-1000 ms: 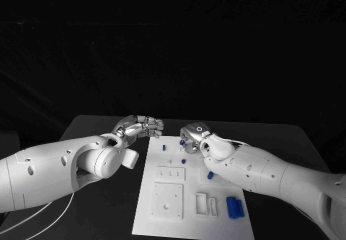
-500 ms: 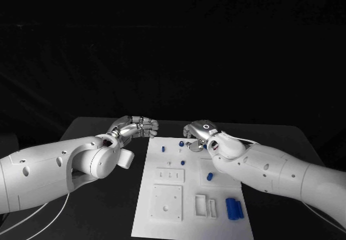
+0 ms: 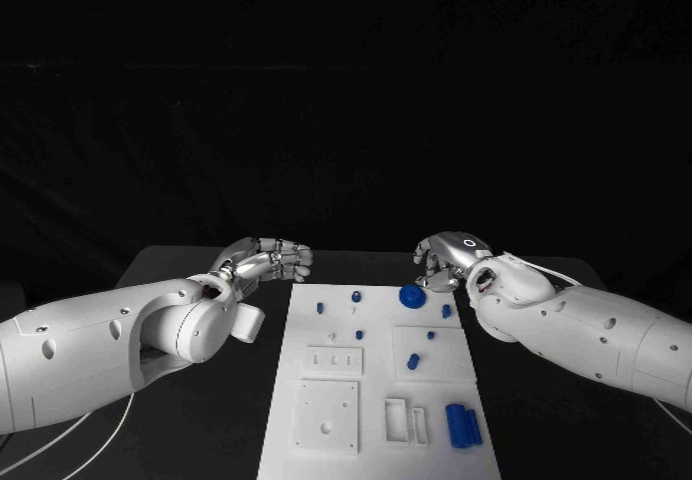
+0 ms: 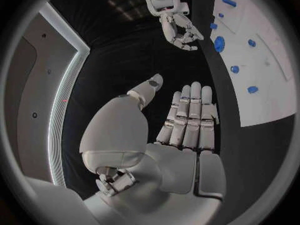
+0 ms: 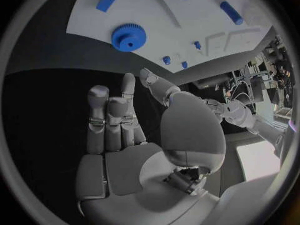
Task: Assemble the parts on the task board
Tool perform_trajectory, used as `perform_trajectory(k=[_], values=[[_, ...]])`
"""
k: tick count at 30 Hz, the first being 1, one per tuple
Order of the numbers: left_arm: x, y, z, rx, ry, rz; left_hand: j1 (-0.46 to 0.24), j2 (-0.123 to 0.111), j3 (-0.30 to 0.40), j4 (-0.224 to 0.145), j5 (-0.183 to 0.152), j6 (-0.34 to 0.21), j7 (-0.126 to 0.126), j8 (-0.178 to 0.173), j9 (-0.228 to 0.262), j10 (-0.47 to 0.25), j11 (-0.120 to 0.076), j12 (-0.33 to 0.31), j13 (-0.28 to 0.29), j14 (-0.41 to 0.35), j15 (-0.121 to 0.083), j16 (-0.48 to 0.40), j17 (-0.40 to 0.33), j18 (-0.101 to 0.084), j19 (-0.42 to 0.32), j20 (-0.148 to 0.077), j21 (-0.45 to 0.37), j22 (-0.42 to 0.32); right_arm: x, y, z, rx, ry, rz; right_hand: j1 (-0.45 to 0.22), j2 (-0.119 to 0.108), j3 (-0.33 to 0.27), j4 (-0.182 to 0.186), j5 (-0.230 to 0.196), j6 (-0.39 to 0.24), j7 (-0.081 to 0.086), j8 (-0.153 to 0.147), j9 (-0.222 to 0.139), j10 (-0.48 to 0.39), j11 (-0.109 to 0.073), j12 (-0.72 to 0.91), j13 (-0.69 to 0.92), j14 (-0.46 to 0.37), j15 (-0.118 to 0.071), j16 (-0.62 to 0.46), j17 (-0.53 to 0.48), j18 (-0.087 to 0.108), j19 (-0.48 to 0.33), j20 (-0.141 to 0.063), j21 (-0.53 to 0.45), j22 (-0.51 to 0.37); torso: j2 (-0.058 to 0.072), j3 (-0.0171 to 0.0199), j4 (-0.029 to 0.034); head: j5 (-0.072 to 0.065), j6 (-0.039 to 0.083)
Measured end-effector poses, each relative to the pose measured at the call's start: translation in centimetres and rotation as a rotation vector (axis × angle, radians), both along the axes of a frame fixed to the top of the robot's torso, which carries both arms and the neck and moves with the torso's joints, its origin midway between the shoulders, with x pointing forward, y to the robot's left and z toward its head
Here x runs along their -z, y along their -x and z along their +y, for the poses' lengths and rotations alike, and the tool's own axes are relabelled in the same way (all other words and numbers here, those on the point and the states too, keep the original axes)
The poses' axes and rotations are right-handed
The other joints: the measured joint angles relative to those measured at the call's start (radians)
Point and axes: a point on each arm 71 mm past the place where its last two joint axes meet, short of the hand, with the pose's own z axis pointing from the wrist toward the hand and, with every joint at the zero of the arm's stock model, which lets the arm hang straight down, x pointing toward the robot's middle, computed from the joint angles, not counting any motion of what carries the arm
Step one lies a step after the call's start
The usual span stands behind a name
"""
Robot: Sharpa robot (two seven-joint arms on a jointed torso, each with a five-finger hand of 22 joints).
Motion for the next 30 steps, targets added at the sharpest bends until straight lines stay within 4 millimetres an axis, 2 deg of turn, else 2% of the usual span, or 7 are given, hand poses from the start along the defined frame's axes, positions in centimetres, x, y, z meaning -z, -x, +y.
perform_trajectory(k=[1, 2, 5, 9, 13, 21, 30], values=[[0.0, 0.0, 0.0, -0.001, 0.0, 0.0, -0.002, 0.002, 0.0, 0.0, 0.0, 0.0, 0.0, 0.0, 0.0, 0.0, 0.0, 0.0, 0.0, 0.0, 0.0, 0.0, 0.001, 0.0, 0.0, 0.0, 0.0, 0.0, 0.1, -0.1, -0.4, 0.01, 0.0, 0.018, 0.001, 0.001, -0.015, -0.004, 0.0, -0.007, -0.001, -0.006, 0.0, -0.113, -0.001, 0.177, 0.217, 0.002, 0.0, 0.013, 0.007, 0.0, 0.007, -0.003, 0.0, 0.0, 0.0, 0.0005, -0.0008, 0.0, 0.0], [0.0, 0.0, 0.0, -0.001, 0.0, 0.0, -0.003, 0.003, 0.0, 0.0, 0.0, 0.0, 0.0, 0.0, 0.0, 0.0, 0.0, 0.0, 0.0, 0.0, 0.0, 0.0, 0.001, 0.0, 0.0, 0.0, 0.0, 0.0, 0.3, -0.3, -0.7, 0.016, 0.001, 0.031, 0.002, 0.002, -0.018, -0.005, 0.0, -0.008, 0.0, -0.01, -0.001, -0.159, -0.004, 0.31, 0.329, 0.004, -0.002, 0.022, 0.013, 0.0, 0.007, -0.003, 0.005, 0.0, 0.0, 0.001, -0.0018, 0.0, 0.001], [0.0, 0.0, 0.1, -0.002, -0.001, -0.001, -0.003, 0.003, 0.0, 0.0, 0.0, 0.0, 0.0, 0.0, 0.0, 0.0, 0.0, 0.0, 0.0, 0.0, 0.0, 0.0, 0.0, -0.001, 0.0, 0.0, 0.0, 0.0, 0.7, -0.8, -1.6, 0.038, 0.01, 0.074, -0.007, 0.011, -0.019, -0.004, 0.016, -0.013, 0.004, -0.022, -0.007, -0.248, 0.006, 0.52, 0.52, 0.002, 0.0, 0.057, 0.045, 0.0, 0.009, -0.005, 0.037, 0.0, 0.0, 0.0034, -0.0038, 0.0, 0.002], [0.0, -0.1, 0.0, -0.002, -0.001, -0.001, -0.003, 0.003, 0.0, 0.0, 0.0, 0.0, 0.0, 0.0, 0.0, 0.0, 0.0, 0.0, 0.0, 0.0, 0.0, 0.0, 0.0, -0.001, 0.0, 0.0, 0.0, 0.0, 1.1, -1.3, -1.7, 0.048, 0.021, 0.119, -0.026, 0.018, -0.036, -0.008, 0.047, -0.028, 0.012, -0.035, -0.012, -0.255, 0.01, 0.621, 0.606, 0.002, 0.0, 0.097, 0.086, 0.0, 0.014, -0.007, 0.069, 0.0, 0.0, 0.004, -0.005, -0.004, 0.002], [0.0, -0.2, -0.2, 0.001, -0.001, -0.002, -0.003, 0.003, 0.0, 0.0, 0.0, 0.0, 0.0, 0.0, 0.0, 0.0, 0.0, 0.0, 0.0, 0.0, 0.0, 0.0, 0.0, -0.005, 0.0, 0.0, 0.0, 0.0, 1.7, -1.6, -1.2, 0.044, 0.023, 0.153, -0.042, 0.027, -0.053, -0.015, 0.064, -0.042, 0.008, -0.039, -0.012, -0.247, 0.008, 0.705, 0.674, -0.008, -0.002, 0.122, 0.124, 0.0, 0.013, -0.014, 0.097, 0.0, 0.001, 0.004, -0.0038, -0.006, 0.0], [0.0, -0.3, -0.3, 0.002, -0.002, -0.002, -0.003, 0.003, 0.003, -0.003, 0.0, 0.0, 0.0, 0.0, 0.0, 0.0, 0.0, 0.0, 0.0, 0.0, 0.0, 0.0, 0.001, -0.005, -0.004, 0.004, 0.0, 0.0, 3.0, -1.9, -0.7, 0.042, 0.014, 0.203, -0.054, 0.039, -0.058, -0.02, 0.078, -0.04, 0.005, -0.039, -0.008, -0.177, 0.005, 0.796, 0.746, -0.011, -0.003, 0.134, 0.153, -0.001, 0.01, -0.018, 0.122, 0.0, 0.002, 0.0034, 0.0005, -0.007, -0.005], [0.0, -0.3, -0.4, 0.005, -0.002, -0.002, -0.003, 0.003, 0.003, -0.003, 0.0, 0.0, 0.0, 0.0, 0.0, 0.0, 0.0, 0.0, 0.0, 0.0, 0.0, 0.0, 0.001, -0.006, -0.004, 0.004, 0.0, 0.0, 4.0, -2.1, -0.1, 0.041, 0.0, 0.242, -0.067, 0.052, -0.058, -0.02, 0.085, -0.038, 0.004, -0.034, -0.004, -0.165, 0.003, 0.816, 0.765, -0.011, -0.003, 0.134, 0.166, -0.002, 0.006, -0.021, 0.134, 0.0, 0.005, 0.0053, 0.0037, -0.009, -0.01]])
